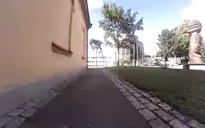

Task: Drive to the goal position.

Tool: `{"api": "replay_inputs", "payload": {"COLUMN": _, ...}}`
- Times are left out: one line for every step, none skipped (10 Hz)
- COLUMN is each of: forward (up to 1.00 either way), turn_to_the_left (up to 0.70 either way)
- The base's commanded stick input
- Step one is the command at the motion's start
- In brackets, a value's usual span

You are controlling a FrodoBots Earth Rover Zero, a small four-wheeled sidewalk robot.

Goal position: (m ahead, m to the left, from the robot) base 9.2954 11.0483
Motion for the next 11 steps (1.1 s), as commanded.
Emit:
{"api": "replay_inputs", "payload": {"forward": 0.45, "turn_to_the_left": 0.0}}
{"api": "replay_inputs", "payload": {"forward": 0.66, "turn_to_the_left": 0.0}}
{"api": "replay_inputs", "payload": {"forward": 0.87, "turn_to_the_left": 0.0}}
{"api": "replay_inputs", "payload": {"forward": 1.0, "turn_to_the_left": 0.0}}
{"api": "replay_inputs", "payload": {"forward": 1.0, "turn_to_the_left": 0.0}}
{"api": "replay_inputs", "payload": {"forward": 1.0, "turn_to_the_left": 0.0}}
{"api": "replay_inputs", "payload": {"forward": 1.0, "turn_to_the_left": 0.0}}
{"api": "replay_inputs", "payload": {"forward": 1.0, "turn_to_the_left": 0.15}}
{"api": "replay_inputs", "payload": {"forward": 1.0, "turn_to_the_left": 0.39}}
{"api": "replay_inputs", "payload": {"forward": 1.0, "turn_to_the_left": 0.22}}
{"api": "replay_inputs", "payload": {"forward": 1.0, "turn_to_the_left": 0.05}}
